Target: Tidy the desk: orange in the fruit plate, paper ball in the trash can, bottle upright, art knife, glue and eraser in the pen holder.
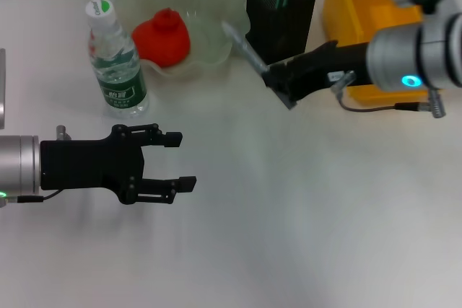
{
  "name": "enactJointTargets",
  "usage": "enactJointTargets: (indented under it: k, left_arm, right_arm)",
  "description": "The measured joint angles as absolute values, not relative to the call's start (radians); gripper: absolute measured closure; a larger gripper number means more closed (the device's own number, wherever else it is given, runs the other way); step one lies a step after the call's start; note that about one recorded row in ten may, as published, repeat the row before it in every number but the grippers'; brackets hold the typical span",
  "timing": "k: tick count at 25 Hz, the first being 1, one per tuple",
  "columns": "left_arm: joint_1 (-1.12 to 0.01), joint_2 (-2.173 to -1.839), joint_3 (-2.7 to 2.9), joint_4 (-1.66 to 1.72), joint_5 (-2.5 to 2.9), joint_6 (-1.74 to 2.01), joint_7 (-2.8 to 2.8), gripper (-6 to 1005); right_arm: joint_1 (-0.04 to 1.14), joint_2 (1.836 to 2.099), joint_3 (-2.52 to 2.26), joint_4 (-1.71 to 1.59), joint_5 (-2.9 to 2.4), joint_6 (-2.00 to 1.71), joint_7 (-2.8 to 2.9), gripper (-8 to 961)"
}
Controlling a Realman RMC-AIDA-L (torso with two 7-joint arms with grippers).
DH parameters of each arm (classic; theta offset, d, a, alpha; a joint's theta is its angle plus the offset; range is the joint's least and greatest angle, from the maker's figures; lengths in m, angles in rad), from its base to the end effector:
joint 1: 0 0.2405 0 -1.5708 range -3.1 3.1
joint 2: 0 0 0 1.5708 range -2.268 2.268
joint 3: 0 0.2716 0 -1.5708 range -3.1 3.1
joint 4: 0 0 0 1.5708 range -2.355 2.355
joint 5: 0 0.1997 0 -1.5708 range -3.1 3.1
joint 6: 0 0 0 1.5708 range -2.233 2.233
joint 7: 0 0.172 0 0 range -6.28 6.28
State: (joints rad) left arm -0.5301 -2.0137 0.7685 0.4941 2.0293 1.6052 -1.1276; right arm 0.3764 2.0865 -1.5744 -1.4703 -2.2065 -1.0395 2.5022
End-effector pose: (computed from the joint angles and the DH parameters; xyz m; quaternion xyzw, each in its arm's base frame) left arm -0.2751 0.3097 -0.0451 -0.9668 -0.1305 -0.2072 0.0736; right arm 0.1572 0.3591 -0.0555 -0.9259 0.2887 0.0878 0.2274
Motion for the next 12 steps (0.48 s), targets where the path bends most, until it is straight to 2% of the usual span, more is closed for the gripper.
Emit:
enactJointTargets:
  k: [7, 12]
  left_arm:
    - [-0.532, -2.016, 0.768, 0.494, 2.029, 1.605, -1.127, 187]
    - [-0.534, -2.016, 0.769, 0.494, 2.029, 1.604, -1.127, 187]
  right_arm:
    - [0.297, 2.085, -1.533, -1.421, -1.919, -0.918, 2.179, 835]
    - [0.3, 2.084, -1.51, -1.294, -1.629, -0.85, 1.823, 837]
